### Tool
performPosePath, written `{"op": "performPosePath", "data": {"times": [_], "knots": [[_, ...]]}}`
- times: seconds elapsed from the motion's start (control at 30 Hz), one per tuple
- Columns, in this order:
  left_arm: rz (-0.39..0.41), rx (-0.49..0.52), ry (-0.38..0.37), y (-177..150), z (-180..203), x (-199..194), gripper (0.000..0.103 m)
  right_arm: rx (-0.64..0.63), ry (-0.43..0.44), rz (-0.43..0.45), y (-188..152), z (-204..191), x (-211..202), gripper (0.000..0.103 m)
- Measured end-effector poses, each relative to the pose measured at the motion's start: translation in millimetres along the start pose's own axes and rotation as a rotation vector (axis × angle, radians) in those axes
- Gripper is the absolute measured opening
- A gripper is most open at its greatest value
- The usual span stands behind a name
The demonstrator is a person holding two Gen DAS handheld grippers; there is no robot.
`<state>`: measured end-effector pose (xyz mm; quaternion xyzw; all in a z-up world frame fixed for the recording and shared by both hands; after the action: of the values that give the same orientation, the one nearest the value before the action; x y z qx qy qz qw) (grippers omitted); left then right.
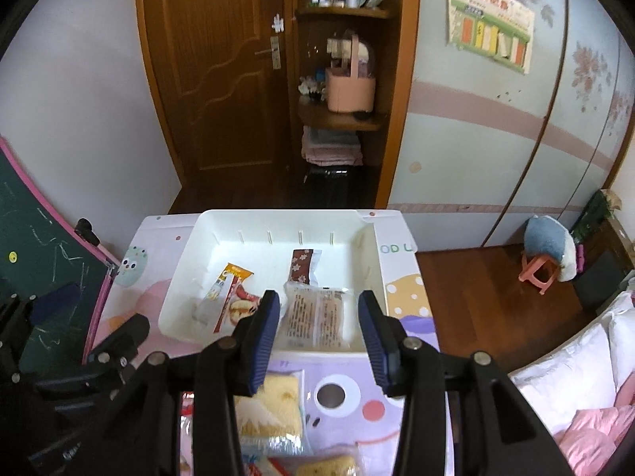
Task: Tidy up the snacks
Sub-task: 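Withdraw both tools from the tray toward the remaining snacks, then grasp the round cookie bag with the left tool while the right tool grasps a cracker bag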
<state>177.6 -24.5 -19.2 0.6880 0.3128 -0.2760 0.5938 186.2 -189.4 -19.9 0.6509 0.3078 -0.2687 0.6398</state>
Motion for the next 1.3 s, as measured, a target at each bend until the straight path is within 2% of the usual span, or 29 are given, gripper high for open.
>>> {"op": "performPosePath", "data": {"times": [0.13, 0.3, 0.57, 0.77, 0.9, 1.13, 1.17, 1.27, 1.3], "knots": [[0.019, -0.027, -0.012, -13.5, -12.1, -27.6, 0.082, -0.014, -0.016, 0.026, -13.9, -7.7, -31.3, 0.043], [0.037, -0.041, -0.024, -39.3, -21.8, -55.5, 0.082, -0.031, -0.041, 0.054, -39.9, -16.4, -64.3, 0.051], [0.020, -0.009, -0.072, -84.7, -13.7, -66.1, 0.082, -0.011, -0.052, 0.021, -93.2, -11.4, -82.3, 0.052], [-0.011, 0.025, -0.121, -116.1, 2.5, -51.3, 0.083, 0.051, -0.046, -0.040, -137.2, 6.8, -73.9, 0.053], [-0.064, 0.059, -0.145, -142.8, 14.4, -28.7, 0.083, 0.107, -0.040, -0.098, -168.9, 20.6, -61.6, 0.053], [-0.187, 0.103, -0.195, -193.8, 29.3, 15.9, 0.083, 0.221, 0.050, -0.192, -227.5, 35.1, -29.8, 0.053], [-0.207, 0.111, -0.201, -202.7, 31.3, 23.3, 0.083, 0.224, 0.053, -0.206, -236.4, 35.7, -24.3, 0.055], [-0.255, 0.125, -0.203, -223.2, 33.2, 41.5, 0.083, 0.203, 0.042, -0.246, -261.0, 35.5, -7.3, 0.073], [-0.273, 0.128, -0.206, -230.1, 35.2, 47.5, 0.083, 0.195, 0.038, -0.267, -269.0, 35.5, -0.5, 0.076]]}}
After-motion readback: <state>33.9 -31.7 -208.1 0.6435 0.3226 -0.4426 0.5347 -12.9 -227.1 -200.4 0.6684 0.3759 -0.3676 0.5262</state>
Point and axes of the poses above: each gripper's, at about its wrist camera, not at the fingertips, and x roughly the way its jaws point, z to its right, y to its top, the point moved 4 cm from there along x, roughly the way its jaws point, and after that the axes turned 8 degrees about y, right-handed, at the moved point
